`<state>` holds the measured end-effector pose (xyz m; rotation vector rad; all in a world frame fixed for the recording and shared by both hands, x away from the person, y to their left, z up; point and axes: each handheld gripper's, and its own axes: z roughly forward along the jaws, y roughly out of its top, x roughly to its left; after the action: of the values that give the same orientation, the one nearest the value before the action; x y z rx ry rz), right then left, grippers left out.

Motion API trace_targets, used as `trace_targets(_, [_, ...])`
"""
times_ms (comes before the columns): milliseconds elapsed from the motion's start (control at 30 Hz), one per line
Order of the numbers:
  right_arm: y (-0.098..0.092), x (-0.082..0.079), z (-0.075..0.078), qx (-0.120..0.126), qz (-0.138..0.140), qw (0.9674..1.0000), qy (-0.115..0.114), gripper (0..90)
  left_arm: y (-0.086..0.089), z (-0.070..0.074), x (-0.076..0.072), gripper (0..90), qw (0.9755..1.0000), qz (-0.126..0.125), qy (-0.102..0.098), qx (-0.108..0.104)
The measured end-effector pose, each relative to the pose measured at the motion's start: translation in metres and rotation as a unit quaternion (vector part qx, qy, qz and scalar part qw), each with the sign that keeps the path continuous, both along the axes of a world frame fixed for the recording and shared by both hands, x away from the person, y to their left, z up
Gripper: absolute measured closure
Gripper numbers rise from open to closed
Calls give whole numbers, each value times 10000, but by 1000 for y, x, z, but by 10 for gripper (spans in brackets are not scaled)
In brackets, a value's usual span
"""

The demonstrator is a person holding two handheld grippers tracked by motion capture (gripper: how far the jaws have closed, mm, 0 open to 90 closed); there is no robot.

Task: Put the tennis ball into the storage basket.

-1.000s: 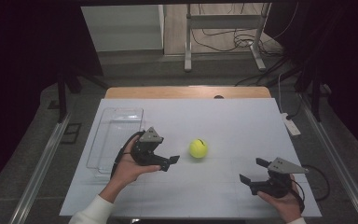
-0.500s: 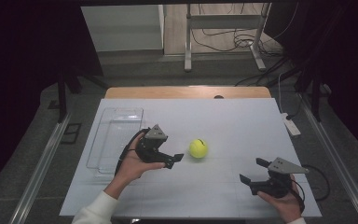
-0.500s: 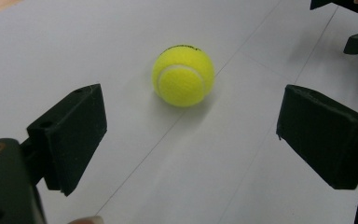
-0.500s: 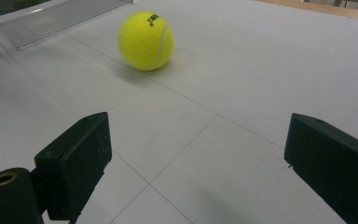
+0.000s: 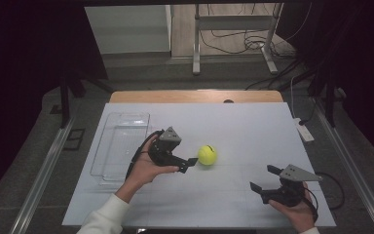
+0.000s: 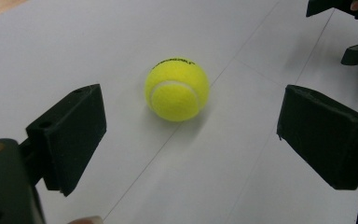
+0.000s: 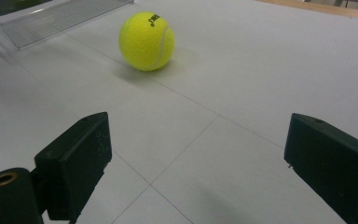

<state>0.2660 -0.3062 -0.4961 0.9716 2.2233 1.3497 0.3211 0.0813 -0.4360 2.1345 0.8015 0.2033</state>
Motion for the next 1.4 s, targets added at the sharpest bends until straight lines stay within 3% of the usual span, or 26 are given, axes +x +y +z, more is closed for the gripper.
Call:
trace_targets(733, [-1,0,0,18,-5,10000,13,77,-26,-6,21,78,9994,-141,194,239])
trace_targets(1400, [-1,1,-1,14,-2,10000,19,75,-43,-7,34,56,9988,-265,318,255])
